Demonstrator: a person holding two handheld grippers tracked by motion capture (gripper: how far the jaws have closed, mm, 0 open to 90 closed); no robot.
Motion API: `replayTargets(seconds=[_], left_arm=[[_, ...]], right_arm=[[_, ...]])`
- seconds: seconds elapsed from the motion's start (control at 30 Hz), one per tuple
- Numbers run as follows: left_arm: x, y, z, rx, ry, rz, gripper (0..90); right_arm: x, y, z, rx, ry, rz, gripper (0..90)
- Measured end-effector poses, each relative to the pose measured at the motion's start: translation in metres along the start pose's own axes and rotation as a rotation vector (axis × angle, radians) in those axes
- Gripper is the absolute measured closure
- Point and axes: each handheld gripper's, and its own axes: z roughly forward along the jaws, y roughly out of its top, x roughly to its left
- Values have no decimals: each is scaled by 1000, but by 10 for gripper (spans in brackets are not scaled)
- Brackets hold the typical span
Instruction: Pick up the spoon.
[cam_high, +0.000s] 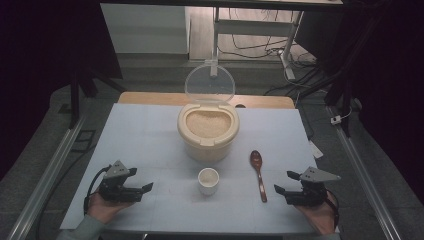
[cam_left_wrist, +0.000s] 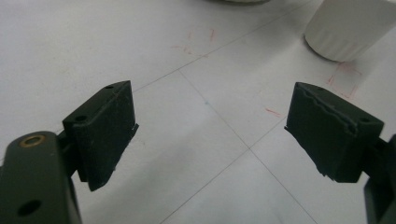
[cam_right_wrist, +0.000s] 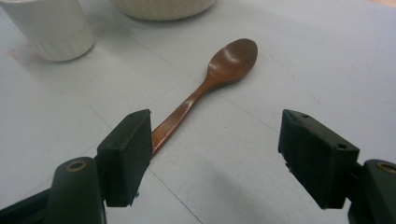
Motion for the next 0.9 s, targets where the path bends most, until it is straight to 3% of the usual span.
replayTargets(seconds=[0.37, 0.9], left_arm=[[-1, 0, 1, 3, -1, 6, 145], [0, 0, 3, 13, 8, 11, 141]], right_arm=[[5, 3, 2, 11, 0, -15, 261], [10, 19, -2, 43, -10, 15, 279]])
